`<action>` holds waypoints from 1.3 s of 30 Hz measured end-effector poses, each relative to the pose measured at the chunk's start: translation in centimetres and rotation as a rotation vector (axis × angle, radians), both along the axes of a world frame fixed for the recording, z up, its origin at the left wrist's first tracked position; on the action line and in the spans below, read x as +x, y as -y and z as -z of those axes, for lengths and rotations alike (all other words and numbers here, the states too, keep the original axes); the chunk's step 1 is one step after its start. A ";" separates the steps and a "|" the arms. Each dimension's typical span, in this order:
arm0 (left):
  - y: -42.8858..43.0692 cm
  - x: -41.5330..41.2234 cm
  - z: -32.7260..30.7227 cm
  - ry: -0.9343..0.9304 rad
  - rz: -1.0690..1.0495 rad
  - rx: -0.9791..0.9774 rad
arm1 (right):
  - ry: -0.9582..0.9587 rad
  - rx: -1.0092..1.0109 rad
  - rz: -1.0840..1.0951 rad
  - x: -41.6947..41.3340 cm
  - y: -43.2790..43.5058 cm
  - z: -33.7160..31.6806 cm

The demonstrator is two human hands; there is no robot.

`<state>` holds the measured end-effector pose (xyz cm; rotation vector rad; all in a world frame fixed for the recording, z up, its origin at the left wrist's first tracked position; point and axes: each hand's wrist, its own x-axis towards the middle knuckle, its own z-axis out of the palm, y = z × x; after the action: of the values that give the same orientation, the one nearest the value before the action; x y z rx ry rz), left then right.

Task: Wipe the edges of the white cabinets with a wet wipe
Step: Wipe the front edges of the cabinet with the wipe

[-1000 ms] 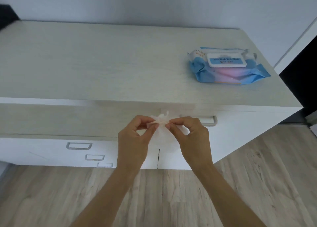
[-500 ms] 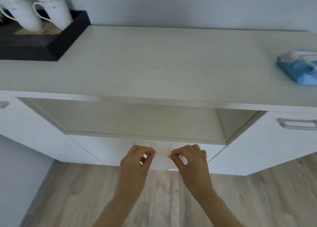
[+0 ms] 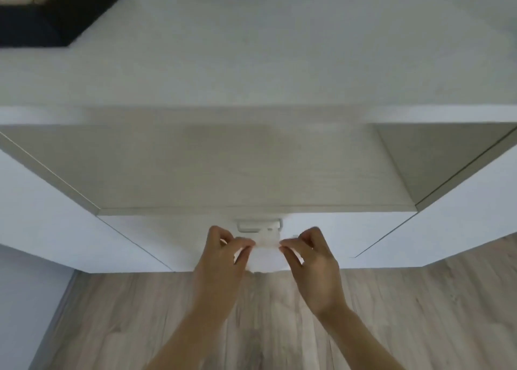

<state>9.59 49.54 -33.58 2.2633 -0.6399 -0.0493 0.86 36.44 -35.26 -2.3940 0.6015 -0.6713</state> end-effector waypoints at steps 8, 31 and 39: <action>3.1 3.3 8.4 0.214 0.030 -0.152 | 0.075 -0.104 -0.014 3.9 2.8 7.4; 2.1 8.7 16.2 0.976 0.177 -0.130 | 0.386 -0.536 -0.103 7.0 3.7 14.2; 0.2 10.1 15.6 1.027 0.200 -0.075 | 0.407 -0.518 -0.231 9.4 0.4 14.3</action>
<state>19.64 49.35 -49.19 2.0272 -1.3456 1.0706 10.28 36.05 -49.60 -2.6080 -0.0317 -1.2877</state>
